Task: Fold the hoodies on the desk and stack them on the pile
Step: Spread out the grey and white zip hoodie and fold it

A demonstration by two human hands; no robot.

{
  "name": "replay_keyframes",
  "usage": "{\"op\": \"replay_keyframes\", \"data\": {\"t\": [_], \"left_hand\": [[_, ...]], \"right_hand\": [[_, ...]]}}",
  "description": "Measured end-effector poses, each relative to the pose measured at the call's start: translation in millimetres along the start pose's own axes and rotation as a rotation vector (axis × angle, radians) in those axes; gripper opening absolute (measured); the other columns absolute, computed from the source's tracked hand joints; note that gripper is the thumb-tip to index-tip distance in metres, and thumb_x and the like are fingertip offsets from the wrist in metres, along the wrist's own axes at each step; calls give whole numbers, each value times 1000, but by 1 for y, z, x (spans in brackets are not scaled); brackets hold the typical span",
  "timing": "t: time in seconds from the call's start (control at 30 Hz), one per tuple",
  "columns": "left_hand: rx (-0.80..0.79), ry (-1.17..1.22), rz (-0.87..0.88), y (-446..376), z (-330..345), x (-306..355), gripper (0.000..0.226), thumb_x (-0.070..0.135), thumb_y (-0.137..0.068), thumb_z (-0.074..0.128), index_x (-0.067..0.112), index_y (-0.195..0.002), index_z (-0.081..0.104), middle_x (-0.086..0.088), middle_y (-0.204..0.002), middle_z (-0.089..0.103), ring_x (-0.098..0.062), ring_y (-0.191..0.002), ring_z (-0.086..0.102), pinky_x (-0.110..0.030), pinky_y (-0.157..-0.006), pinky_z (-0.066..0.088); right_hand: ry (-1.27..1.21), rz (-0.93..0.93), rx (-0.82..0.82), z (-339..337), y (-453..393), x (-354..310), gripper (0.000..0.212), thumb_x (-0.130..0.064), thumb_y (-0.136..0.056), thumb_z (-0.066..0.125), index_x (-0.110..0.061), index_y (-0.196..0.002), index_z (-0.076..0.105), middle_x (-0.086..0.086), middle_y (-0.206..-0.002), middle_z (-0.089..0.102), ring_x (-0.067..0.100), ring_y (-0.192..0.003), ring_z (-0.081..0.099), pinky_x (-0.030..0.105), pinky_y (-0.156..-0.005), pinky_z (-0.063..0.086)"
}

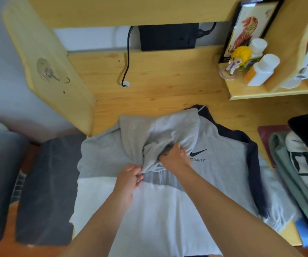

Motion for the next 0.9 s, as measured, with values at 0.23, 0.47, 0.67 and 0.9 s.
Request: {"op": "replay_keyframes", "data": {"t": [0.23, 0.47, 0.67, 0.9], "left_hand": [[-78, 32, 0, -2, 7, 0, 23, 13, -102, 49, 25, -115, 64, 4, -107, 63, -16, -98, 54, -35, -92, 38], [-25, 39, 30, -7, 16, 18, 25, 18, -86, 69, 16, -107, 57, -8, -91, 57, -15, -74, 54, -26, -64, 37], [-321, 470, -153, 12, 42, 49, 48, 42, -89, 67, 10, -125, 67, -9, -115, 69, -26, -108, 64, -33, -97, 45], [-650, 816, 72, 97, 60, 129, 57, 50, -100, 54, 5, -134, 57, -18, -129, 67, -36, -116, 68, -52, -90, 56]], "right_hand": [[261, -76, 10, 9, -5, -6, 56, -23, -94, 60, -25, -146, 39, 15, -144, 30, 37, -121, 51, 42, -95, 49], [-379, -47, -61, -30, -2, 11, 11, -27, -95, 58, -18, -89, 57, 6, -98, 61, 24, -87, 59, 40, -78, 53], [-1165, 51, -166, -66, 48, 7, 13, -18, -93, 64, -11, -103, 67, 8, -106, 65, 23, -98, 61, 41, -92, 56], [-1110, -131, 112, -144, 66, -20, 23, -25, -93, 60, -20, -115, 63, 4, -119, 65, 20, -106, 63, 33, -83, 52]]}}
Point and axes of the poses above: each hand's wrist, its own y-axis away from the middle knuckle, its own z-axis out of the palm, x = y × z, the point moved 4 cm from there along -y, towards the middle knuckle
